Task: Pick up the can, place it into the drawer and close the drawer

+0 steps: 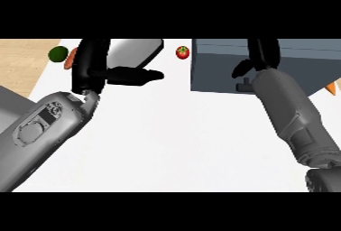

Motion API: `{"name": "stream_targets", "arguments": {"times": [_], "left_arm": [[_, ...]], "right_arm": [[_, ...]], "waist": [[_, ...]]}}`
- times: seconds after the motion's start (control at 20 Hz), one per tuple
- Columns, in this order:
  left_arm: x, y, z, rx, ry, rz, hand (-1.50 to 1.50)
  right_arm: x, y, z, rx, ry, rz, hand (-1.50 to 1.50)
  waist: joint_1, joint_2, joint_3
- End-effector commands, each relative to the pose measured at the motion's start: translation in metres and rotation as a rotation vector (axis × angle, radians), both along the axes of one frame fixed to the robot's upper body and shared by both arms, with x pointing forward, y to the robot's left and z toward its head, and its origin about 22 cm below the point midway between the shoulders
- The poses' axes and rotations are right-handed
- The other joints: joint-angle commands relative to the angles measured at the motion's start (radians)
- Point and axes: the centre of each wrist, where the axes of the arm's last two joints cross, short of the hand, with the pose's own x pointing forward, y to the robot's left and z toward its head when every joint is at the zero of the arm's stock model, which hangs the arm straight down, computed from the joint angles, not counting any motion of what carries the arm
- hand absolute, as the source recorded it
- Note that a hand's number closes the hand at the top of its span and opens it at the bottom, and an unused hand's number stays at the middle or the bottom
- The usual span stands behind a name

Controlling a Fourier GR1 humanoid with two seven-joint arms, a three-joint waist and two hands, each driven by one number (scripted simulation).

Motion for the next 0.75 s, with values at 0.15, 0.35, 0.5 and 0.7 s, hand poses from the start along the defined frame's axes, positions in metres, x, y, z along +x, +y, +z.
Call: {"name": "stream_targets", "arguments": {"times": [0.15,0.35,0.5,0.7], "left_arm": [[-0.005,0.013,-0.013,-0.004,0.007,0.034,-1.50],[-0.007,0.018,-0.013,-0.019,0.015,0.021,-1.50],[-0.013,0.020,-0.018,0.004,0.012,0.034,-1.50],[-0.009,0.030,-0.014,0.006,0.008,0.051,-1.50]], "right_arm": [[0.009,0.039,0.025,0.342,-0.075,0.111,-1.50],[0.011,0.056,0.033,0.548,-0.080,0.129,-1.50],[0.013,0.042,0.038,0.644,-0.054,0.157,-1.50],[0.013,0.058,0.038,0.671,-0.044,0.182,-1.50]], "waist": [[0.011,-0.007,0.000],[0.007,-0.008,-0.001],[-0.007,-0.015,-0.001],[-0.022,-0.014,-0.003]]}}
